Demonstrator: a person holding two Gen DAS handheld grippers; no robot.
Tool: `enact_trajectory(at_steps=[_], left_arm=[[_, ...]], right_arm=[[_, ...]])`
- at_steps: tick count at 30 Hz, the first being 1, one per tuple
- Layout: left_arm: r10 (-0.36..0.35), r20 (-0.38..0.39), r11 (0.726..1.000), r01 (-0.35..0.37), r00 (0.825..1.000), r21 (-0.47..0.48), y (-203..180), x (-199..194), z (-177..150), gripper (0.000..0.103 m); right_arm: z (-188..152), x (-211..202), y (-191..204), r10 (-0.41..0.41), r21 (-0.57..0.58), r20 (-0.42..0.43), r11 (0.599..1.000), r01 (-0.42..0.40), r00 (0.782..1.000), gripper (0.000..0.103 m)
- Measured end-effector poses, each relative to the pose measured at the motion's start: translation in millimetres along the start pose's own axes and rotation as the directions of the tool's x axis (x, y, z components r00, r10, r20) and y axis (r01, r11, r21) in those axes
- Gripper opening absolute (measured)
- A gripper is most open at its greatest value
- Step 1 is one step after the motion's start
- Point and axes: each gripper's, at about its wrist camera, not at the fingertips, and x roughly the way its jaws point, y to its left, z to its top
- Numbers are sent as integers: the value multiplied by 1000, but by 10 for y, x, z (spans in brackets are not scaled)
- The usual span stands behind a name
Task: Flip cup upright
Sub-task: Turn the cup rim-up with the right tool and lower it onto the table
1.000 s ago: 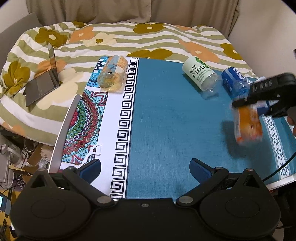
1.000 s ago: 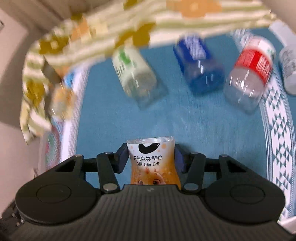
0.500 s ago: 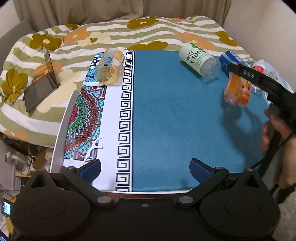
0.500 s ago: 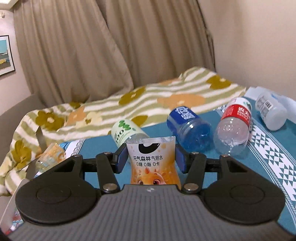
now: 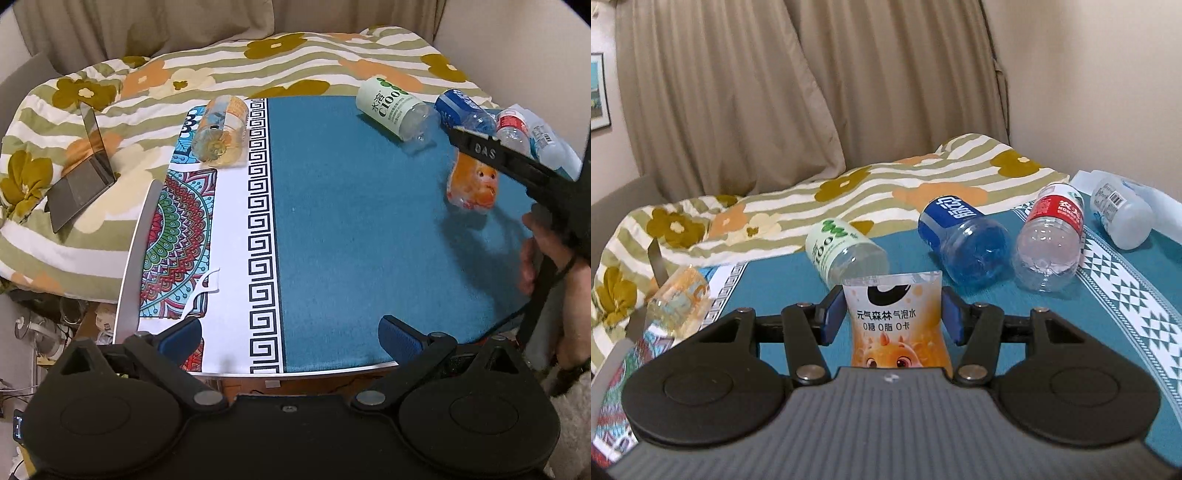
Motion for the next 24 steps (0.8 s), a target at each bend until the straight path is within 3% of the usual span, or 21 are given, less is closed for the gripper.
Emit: enact_trajectory(at_steps=[12, 24], left_arm=[[-18, -10, 1000, 18, 1000, 2, -47, 33, -36, 103], [-29, -11, 1000, 29, 1000, 0, -126, 11, -89, 103]], right_arm=[[-86, -185, 4, 24, -68, 17, 997, -23, 1000, 72], [-181, -466, 38, 44, -151, -21, 987, -47, 999, 71]])
